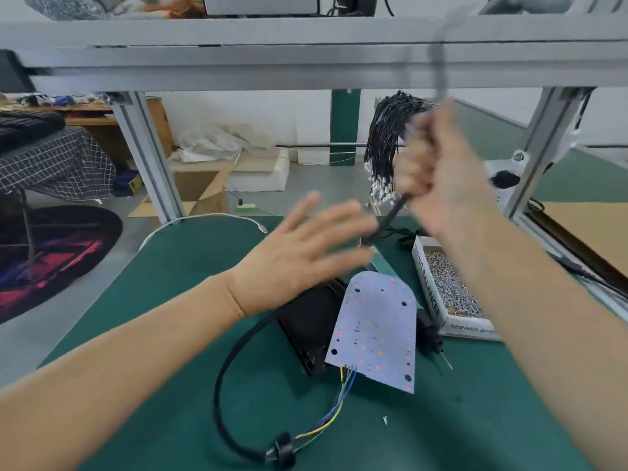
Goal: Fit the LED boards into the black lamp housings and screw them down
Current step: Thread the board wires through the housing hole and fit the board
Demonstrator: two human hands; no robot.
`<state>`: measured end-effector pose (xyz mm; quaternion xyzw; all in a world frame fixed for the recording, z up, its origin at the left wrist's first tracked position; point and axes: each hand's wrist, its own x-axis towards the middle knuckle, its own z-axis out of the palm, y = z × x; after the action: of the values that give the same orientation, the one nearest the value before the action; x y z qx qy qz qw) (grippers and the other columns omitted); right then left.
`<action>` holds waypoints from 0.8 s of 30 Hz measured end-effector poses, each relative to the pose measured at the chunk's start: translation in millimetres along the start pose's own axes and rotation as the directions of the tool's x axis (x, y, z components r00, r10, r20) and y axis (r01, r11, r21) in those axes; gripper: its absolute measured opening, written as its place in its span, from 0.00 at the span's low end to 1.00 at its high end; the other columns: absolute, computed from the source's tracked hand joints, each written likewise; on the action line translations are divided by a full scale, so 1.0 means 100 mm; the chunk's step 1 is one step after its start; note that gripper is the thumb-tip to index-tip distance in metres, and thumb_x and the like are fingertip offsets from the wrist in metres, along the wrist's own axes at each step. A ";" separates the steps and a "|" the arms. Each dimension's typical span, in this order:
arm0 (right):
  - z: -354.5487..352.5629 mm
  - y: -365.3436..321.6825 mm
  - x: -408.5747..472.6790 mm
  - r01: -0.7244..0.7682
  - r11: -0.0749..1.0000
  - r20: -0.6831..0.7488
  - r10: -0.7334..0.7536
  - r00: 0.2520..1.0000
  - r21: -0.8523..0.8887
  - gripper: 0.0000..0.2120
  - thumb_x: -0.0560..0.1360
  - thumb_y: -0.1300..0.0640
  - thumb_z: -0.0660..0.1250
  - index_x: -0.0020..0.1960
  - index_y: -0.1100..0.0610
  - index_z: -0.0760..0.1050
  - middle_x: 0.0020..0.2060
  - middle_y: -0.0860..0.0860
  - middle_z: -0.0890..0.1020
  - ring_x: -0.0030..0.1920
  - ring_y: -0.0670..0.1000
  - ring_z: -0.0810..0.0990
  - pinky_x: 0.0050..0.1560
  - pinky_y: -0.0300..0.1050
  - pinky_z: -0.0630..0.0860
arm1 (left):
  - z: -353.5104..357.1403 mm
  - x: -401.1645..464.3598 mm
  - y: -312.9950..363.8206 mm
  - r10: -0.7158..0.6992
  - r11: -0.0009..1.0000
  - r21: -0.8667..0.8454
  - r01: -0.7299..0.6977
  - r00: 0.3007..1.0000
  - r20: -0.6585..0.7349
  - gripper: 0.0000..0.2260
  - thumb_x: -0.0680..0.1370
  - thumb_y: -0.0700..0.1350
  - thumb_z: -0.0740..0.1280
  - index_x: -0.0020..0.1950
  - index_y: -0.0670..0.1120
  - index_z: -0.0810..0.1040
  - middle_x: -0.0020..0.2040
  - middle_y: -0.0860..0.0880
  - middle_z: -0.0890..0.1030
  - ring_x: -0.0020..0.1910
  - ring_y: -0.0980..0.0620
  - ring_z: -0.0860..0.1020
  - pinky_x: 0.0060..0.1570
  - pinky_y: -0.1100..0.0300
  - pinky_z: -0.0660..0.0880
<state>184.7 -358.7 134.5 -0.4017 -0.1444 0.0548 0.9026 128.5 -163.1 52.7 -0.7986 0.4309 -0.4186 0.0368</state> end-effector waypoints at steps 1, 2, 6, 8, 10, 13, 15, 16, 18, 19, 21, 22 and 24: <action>-0.06 -0.11 -0.01 0.153 0.987 -0.076 -0.150 0.986 0.037 0.21 0.82 0.43 0.53 0.37 0.53 0.70 0.22 0.44 0.58 0.23 0.43 0.54 0.20 0.35 0.52 | 0.03 -0.03 -0.04 -0.231 0.972 -0.049 0.229 0.973 -0.019 0.24 0.72 0.31 0.59 0.66 0.47 0.68 0.72 0.45 0.67 0.72 0.43 0.64 0.72 0.45 0.53; -0.12 -0.21 -0.02 0.279 0.958 -0.140 -0.267 0.953 0.068 0.20 0.82 0.45 0.53 0.36 0.53 0.69 0.22 0.44 0.58 0.23 0.44 0.54 0.21 0.36 0.53 | 0.08 -0.06 -0.10 -0.440 0.890 -0.113 0.442 0.897 0.045 0.30 0.68 0.31 0.60 0.69 0.47 0.66 0.72 0.45 0.64 0.72 0.43 0.62 0.72 0.46 0.53; -0.27 -0.37 -0.04 0.437 0.897 -0.226 -0.439 0.870 -0.063 0.20 0.82 0.45 0.53 0.36 0.52 0.68 0.24 0.45 0.59 0.26 0.47 0.54 0.25 0.39 0.55 | 0.45 -0.21 -0.22 -0.450 0.797 0.000 0.604 0.594 0.667 0.30 0.71 0.33 0.62 0.74 0.45 0.64 0.71 0.44 0.68 0.73 0.44 0.62 0.72 0.52 0.55; -0.30 -0.29 -0.04 0.414 0.893 -0.228 -0.447 0.865 -0.179 0.21 0.82 0.44 0.53 0.34 0.52 0.68 0.23 0.45 0.58 0.26 0.47 0.53 0.26 0.39 0.54 | 0.65 -0.23 -0.19 -0.349 0.800 -0.004 0.601 0.470 0.811 0.30 0.74 0.35 0.60 0.75 0.50 0.63 0.74 0.46 0.66 0.74 0.49 0.61 0.74 0.52 0.51; -0.33 -0.24 -0.04 0.405 0.871 -0.215 -0.467 0.858 -0.276 0.21 0.82 0.44 0.54 0.33 0.51 0.68 0.23 0.44 0.59 0.26 0.47 0.53 0.26 0.38 0.55 | 0.74 -0.21 -0.19 -0.315 0.773 -0.049 0.632 0.450 0.835 0.24 0.75 0.38 0.61 0.71 0.52 0.69 0.70 0.49 0.72 0.69 0.48 0.68 0.70 0.54 0.59; -0.39 -0.26 -0.03 0.451 0.805 -0.180 -0.545 0.819 -0.386 0.19 0.82 0.47 0.56 0.34 0.53 0.69 0.21 0.43 0.60 0.25 0.46 0.54 0.26 0.38 0.56 | 0.64 -0.26 -0.35 -0.376 0.706 -0.064 0.705 0.451 0.810 0.15 0.76 0.42 0.65 0.62 0.52 0.79 0.59 0.50 0.81 0.60 0.46 0.76 0.59 0.56 0.70; -0.40 -0.29 -0.01 0.498 0.731 -0.129 -0.614 0.779 -0.466 0.17 0.81 0.49 0.58 0.35 0.54 0.70 0.21 0.42 0.61 0.25 0.46 0.56 0.27 0.39 0.56 | 0.44 -0.37 -0.54 -0.508 0.627 0.018 0.779 0.392 0.767 0.12 0.75 0.42 0.64 0.57 0.49 0.81 0.54 0.49 0.82 0.57 0.45 0.77 0.54 0.56 0.72; -0.40 -0.29 -0.02 0.521 0.684 -0.088 -0.645 0.759 -0.510 0.16 0.81 0.50 0.58 0.36 0.54 0.72 0.21 0.41 0.63 0.25 0.45 0.57 0.28 0.40 0.56 | 0.33 -0.45 -0.64 -0.589 0.576 0.054 0.815 0.368 0.720 0.10 0.74 0.43 0.63 0.52 0.46 0.81 0.49 0.47 0.82 0.54 0.44 0.77 0.50 0.55 0.72; -0.41 -0.27 -0.06 0.549 0.549 0.029 -0.689 0.724 -0.630 0.13 0.80 0.49 0.60 0.39 0.51 0.75 0.22 0.41 0.68 0.26 0.44 0.61 0.31 0.41 0.59 | 0.10 -0.64 -0.81 -0.778 0.390 0.088 0.917 0.277 0.563 0.05 0.72 0.40 0.64 0.42 0.39 0.78 0.39 0.43 0.78 0.43 0.43 0.76 0.38 0.55 0.68; -0.40 -0.23 -0.09 0.544 0.475 0.093 -0.688 0.719 -0.692 0.11 0.79 0.48 0.61 0.41 0.48 0.77 0.24 0.40 0.72 0.28 0.43 0.64 0.33 0.40 0.61 | 0.00 -0.74 -0.84 -0.866 0.236 0.078 0.969 0.173 0.468 0.03 0.72 0.36 0.64 0.38 0.39 0.76 0.36 0.42 0.75 0.37 0.44 0.73 0.34 0.55 0.64; -0.35 -0.07 -0.16 0.511 0.376 0.199 -0.620 0.759 -0.773 0.07 0.78 0.49 0.62 0.49 0.44 0.79 0.28 0.36 0.76 0.30 0.39 0.69 0.35 0.36 0.65 | -0.12 -0.94 -0.80 -0.934 -0.130 -0.080 0.988 -0.095 0.346 0.08 0.69 0.29 0.61 0.35 0.40 0.71 0.32 0.43 0.68 0.34 0.48 0.65 0.32 0.57 0.56; -0.32 0.04 -0.18 0.499 0.333 0.257 -0.561 0.787 -0.800 0.08 0.79 0.51 0.62 0.55 0.45 0.78 0.33 0.32 0.77 0.33 0.36 0.72 0.37 0.33 0.67 | -0.14 -0.99 -0.72 -0.912 -0.306 -0.237 0.922 -0.213 0.349 0.10 0.69 0.27 0.58 0.35 0.41 0.69 0.32 0.44 0.67 0.35 0.48 0.64 0.33 0.57 0.55; -0.23 0.29 -0.21 0.490 0.226 0.377 -0.405 0.833 -0.842 0.13 0.80 0.56 0.63 0.62 0.48 0.76 0.44 0.31 0.79 0.41 0.33 0.77 0.46 0.27 0.69 | -0.13 -0.98 -0.53 -0.843 -0.524 -0.495 0.693 -0.338 0.419 0.13 0.69 0.25 0.54 0.36 0.43 0.68 0.35 0.45 0.70 0.35 0.47 0.66 0.34 0.58 0.59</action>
<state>171.9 -360.2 93.8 -0.7692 -0.2930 -0.2799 0.4941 126.9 -55.3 20.5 -0.6915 -0.3021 -0.1796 -0.6311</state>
